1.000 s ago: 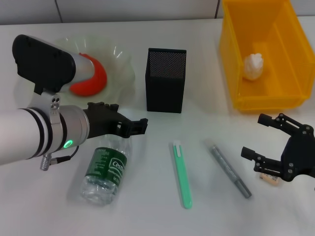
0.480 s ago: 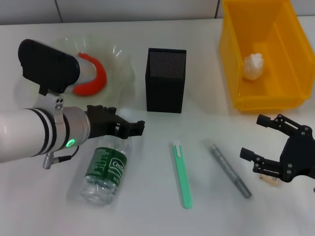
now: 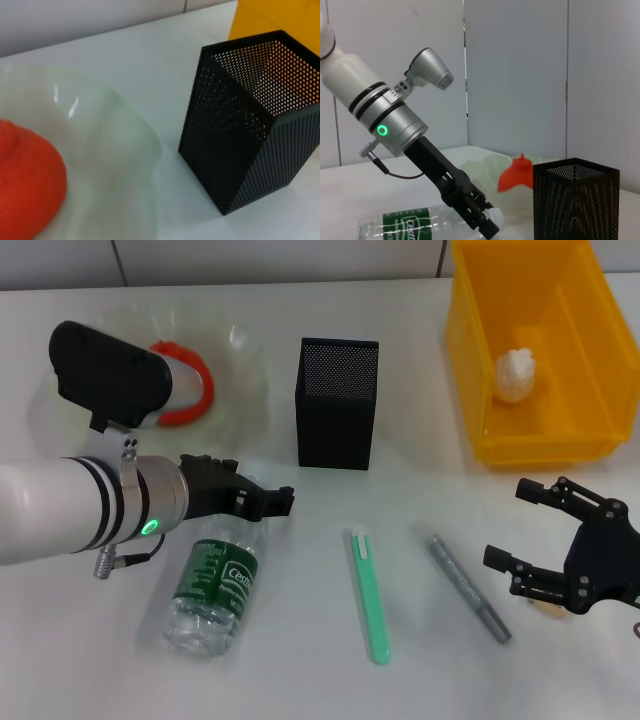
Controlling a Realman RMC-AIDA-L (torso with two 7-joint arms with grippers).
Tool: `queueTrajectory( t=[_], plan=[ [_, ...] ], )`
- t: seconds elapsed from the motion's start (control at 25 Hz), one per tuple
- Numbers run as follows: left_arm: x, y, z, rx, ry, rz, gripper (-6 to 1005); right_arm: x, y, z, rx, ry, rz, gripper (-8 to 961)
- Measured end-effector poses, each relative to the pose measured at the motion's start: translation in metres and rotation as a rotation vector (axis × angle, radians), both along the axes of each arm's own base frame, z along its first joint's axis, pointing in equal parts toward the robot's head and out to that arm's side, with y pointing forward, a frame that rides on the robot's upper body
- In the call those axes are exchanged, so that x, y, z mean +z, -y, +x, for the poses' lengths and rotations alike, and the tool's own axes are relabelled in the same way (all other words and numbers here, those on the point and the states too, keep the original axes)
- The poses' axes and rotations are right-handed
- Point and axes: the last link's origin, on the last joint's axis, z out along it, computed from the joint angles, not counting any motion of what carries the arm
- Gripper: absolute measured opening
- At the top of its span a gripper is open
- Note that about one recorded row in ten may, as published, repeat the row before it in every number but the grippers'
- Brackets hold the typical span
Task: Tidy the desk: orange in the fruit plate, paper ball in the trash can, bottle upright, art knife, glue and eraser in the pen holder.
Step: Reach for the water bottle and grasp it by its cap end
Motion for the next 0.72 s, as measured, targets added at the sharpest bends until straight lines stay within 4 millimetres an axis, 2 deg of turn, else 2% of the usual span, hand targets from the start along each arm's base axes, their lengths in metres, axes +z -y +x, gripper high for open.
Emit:
queueTrajectory(
  t=[0.4,0.72],
  plan=[
    [-0.0041,-0.004,-0.0006,-0.001,-0.015,-0.02,819,0.0004,-0.0006,-0.0001,-0.002,-0.002,-0.002,852],
    [-0.011,-0.0062,0.0006,-0.011,-0.047,-0.069,567,0.0009,-0.0009,-0.0002,-0.015,-0.012,-0.01,852]
  ],
)
